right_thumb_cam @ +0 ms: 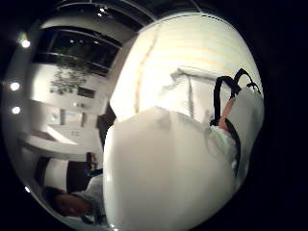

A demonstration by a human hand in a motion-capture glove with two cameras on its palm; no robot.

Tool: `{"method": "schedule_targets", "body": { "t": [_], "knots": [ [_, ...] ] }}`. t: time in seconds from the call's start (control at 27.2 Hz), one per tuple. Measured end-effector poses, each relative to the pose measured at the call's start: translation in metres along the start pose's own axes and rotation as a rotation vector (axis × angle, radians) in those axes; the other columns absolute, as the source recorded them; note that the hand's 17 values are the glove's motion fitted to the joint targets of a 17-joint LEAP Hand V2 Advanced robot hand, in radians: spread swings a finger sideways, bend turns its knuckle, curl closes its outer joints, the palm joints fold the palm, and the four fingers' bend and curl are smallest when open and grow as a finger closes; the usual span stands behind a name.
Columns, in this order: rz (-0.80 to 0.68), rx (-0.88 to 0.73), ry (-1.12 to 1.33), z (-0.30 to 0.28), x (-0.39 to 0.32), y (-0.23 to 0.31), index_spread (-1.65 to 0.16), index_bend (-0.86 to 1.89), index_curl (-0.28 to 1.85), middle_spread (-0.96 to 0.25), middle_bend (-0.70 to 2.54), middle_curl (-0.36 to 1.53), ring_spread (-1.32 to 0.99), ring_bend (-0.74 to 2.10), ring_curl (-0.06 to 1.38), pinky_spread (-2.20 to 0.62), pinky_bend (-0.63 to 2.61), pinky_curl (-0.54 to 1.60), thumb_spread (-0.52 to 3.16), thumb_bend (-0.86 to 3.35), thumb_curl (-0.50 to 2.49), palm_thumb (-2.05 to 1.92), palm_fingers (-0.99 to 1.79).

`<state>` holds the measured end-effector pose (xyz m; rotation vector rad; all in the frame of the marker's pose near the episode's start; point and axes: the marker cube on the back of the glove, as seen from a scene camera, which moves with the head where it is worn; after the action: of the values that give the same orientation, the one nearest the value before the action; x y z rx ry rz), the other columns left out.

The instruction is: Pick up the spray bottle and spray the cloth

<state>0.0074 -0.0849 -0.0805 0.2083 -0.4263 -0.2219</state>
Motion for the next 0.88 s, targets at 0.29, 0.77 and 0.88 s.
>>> {"method": "schedule_targets", "body": {
  "t": [0.29, 0.77, 0.88],
  "knots": [
    [-0.056, 0.311, -0.649, -0.013, -0.075, -0.007, -0.16, 0.45, 0.55, -0.10, 0.53, 0.46, -0.18, 0.48, 0.44, -0.30, 0.43, 0.43, 0.06, -0.04, 0.71, 0.96, 1.38],
    [0.001, 0.524, -0.896, 0.088, -0.182, -0.073, -0.15, 0.45, 0.55, -0.09, 0.52, 0.46, -0.17, 0.48, 0.44, -0.29, 0.43, 0.44, 0.06, -0.03, 0.72, 0.97, 1.37],
    [0.035, 0.518, -0.862, 0.130, -0.182, -0.091, -0.15, 0.45, 0.55, -0.09, 0.52, 0.46, -0.17, 0.47, 0.44, -0.29, 0.43, 0.44, 0.07, -0.04, 0.72, 0.97, 1.36]
  ]
}}
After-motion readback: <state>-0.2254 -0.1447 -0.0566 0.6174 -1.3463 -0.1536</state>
